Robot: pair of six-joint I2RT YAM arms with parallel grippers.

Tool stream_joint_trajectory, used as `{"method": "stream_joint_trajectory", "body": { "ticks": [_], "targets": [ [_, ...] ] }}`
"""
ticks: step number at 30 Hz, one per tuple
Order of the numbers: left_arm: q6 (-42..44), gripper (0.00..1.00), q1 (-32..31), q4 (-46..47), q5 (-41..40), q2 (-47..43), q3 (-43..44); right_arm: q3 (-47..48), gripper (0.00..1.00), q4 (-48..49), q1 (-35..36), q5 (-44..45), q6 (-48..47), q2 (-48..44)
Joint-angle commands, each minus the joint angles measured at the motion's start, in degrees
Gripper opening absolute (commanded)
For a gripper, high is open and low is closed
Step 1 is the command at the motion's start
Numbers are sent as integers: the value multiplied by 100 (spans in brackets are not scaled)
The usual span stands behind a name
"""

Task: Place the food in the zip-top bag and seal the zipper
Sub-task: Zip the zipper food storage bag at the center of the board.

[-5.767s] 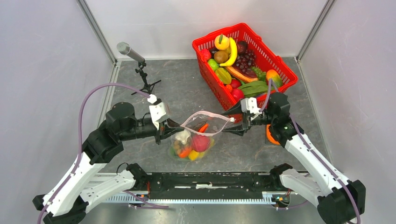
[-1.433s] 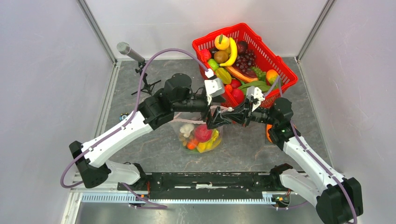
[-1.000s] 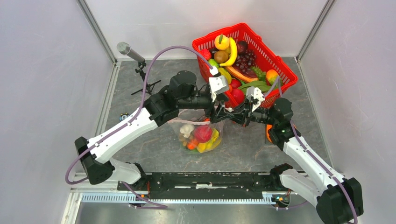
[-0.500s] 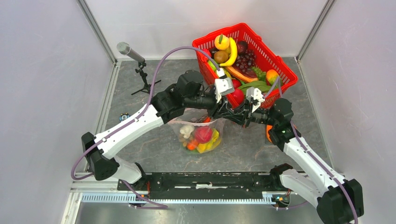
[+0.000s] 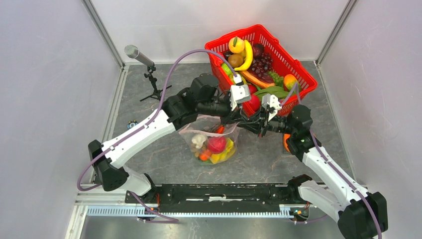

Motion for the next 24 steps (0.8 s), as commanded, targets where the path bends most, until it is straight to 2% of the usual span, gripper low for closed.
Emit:
{"method": "stream_joint_trajectory", "body": {
  "ticks": [1, 3, 5, 8, 15, 24],
  "targets": [
    [160, 14, 0, -86, 95, 17, 271, 278, 0, 63, 10, 2, -80, -9],
    [200, 21, -5, -90, 79, -4, 285, 278, 0, 56, 13, 26, -79, -2],
    [200, 42, 0, -95, 129, -13, 339, 278, 0, 58, 12, 64, -81, 11],
    [196, 48, -54, -151, 40, 23, 480, 287, 0, 56, 13, 66, -47, 52],
    [857, 49, -310, -1412, -740, 528, 1347, 270, 0, 97, 30, 86, -27, 59],
    [1081, 44, -355, -1716, -1043, 582, 1499, 240, 0, 63, 35, 93, -51, 24]
  ]
}}
